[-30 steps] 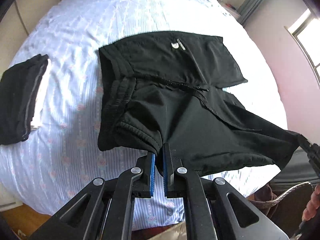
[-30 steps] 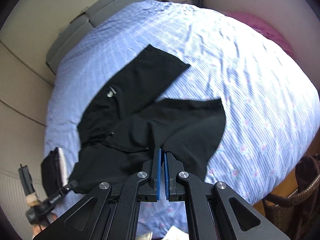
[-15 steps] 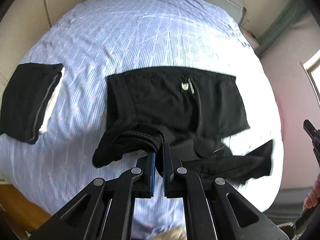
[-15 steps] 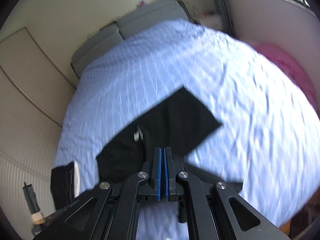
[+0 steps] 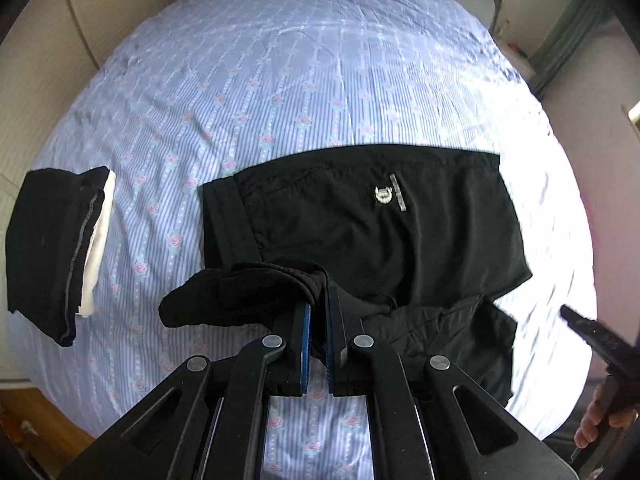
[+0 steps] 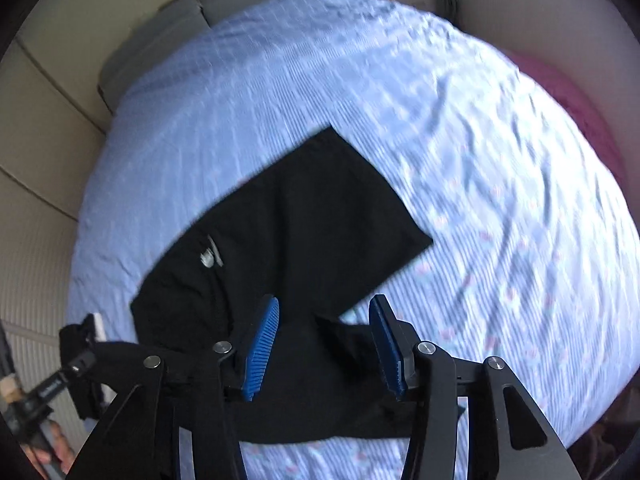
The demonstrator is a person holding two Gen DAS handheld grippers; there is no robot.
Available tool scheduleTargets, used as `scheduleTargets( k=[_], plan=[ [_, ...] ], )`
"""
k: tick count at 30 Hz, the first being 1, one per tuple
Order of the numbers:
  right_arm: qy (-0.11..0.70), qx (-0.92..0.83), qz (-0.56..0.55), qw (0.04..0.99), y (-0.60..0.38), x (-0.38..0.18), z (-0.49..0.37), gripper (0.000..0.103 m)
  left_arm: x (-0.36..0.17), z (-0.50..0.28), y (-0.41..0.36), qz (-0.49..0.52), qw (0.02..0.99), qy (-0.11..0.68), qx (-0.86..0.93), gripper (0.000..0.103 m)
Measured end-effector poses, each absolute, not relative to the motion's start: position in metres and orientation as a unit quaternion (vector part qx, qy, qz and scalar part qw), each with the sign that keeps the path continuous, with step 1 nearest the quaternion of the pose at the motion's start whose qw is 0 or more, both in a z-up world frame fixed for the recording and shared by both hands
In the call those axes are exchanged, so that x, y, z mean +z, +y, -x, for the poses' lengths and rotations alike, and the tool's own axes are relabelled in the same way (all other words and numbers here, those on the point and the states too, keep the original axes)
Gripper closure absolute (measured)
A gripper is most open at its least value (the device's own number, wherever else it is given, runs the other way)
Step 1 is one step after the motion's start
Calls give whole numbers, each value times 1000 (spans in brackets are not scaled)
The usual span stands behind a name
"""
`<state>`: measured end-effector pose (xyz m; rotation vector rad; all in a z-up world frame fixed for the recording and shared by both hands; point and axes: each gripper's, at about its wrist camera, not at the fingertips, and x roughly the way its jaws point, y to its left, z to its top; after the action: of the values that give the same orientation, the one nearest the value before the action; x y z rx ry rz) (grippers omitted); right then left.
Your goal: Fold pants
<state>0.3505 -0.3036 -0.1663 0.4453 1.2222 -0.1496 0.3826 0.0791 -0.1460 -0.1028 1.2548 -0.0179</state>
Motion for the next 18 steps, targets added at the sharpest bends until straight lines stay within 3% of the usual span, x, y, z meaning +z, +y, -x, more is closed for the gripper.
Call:
scheduleTargets(
  k=[5, 13, 18],
  plan=[
    [651, -40, -169, 739, -301, -235, -341, 55, -160, -376, 62, 18, 802, 598, -11, 95],
    [669, -46, -134, 730, -315, -288, -355, 51, -178, -377, 48, -11, 789, 615, -4, 95],
    [638, -28, -118, 760, -320, -283, -364, 26, -187, -379, 44, -2, 783, 622, 0, 95]
  ],
)
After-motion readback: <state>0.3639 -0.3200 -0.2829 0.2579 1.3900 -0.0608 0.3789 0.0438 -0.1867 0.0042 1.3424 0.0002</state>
